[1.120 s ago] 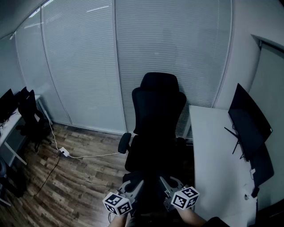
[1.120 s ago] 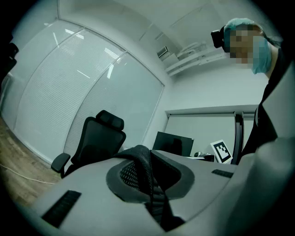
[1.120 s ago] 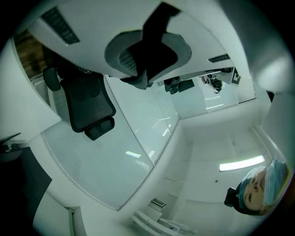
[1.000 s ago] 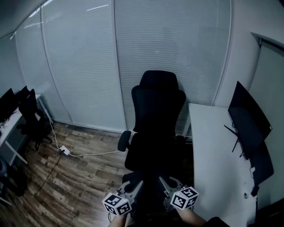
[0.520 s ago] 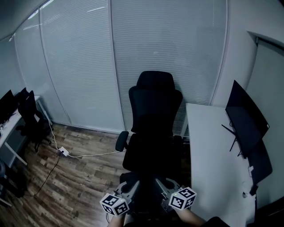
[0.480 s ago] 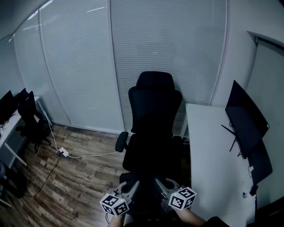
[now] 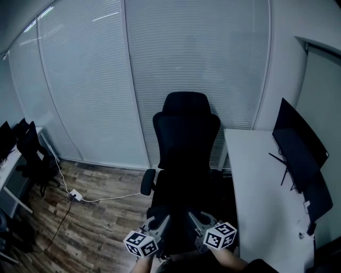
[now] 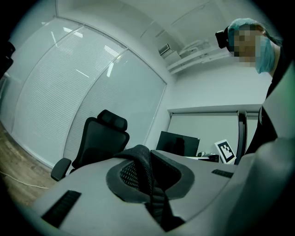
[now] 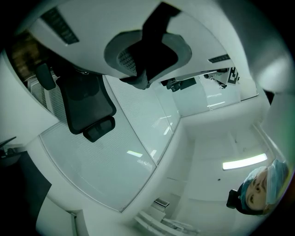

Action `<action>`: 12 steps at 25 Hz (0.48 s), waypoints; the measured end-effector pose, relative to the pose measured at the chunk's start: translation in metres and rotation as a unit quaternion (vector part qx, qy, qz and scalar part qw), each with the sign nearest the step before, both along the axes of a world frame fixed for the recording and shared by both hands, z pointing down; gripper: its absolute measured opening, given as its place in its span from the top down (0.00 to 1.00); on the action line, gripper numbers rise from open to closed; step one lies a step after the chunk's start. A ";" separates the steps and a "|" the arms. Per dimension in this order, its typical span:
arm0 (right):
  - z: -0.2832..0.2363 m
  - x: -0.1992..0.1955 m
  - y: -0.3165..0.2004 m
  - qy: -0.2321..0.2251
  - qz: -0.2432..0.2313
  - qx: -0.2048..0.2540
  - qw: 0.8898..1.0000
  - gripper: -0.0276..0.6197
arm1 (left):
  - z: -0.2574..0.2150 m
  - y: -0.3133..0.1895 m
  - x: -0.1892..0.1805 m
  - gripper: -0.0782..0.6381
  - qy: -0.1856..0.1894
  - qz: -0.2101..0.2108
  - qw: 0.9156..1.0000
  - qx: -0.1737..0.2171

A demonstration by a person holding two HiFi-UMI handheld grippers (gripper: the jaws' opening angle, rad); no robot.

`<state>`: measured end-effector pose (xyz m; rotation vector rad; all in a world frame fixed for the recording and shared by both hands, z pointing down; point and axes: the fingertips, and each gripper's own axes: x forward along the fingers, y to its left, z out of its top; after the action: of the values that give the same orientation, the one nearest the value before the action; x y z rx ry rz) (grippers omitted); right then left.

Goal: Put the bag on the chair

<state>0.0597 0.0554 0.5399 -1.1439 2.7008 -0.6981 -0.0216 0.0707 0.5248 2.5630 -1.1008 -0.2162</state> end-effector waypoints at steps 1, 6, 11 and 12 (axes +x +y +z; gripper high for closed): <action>0.000 -0.004 -0.008 0.000 0.005 0.000 1.000 0.88 | 0.000 -0.009 -0.004 0.83 0.000 0.004 1.000 0.000; -0.003 -0.026 -0.054 0.000 0.038 -0.001 0.999 0.88 | -0.003 -0.056 -0.026 0.83 -0.002 0.031 1.000 0.001; -0.012 -0.049 -0.095 -0.007 0.071 0.004 0.997 0.87 | -0.011 -0.101 -0.049 0.83 -0.004 0.061 0.998 0.008; -0.015 -0.053 -0.102 -0.009 0.077 0.006 0.997 0.87 | -0.014 -0.109 -0.053 0.83 -0.004 0.067 0.998 0.011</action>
<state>0.0071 -0.0467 0.5250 -1.3192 2.5652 -0.6648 -0.0749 -0.0385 0.5108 2.6471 -0.9287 -0.1846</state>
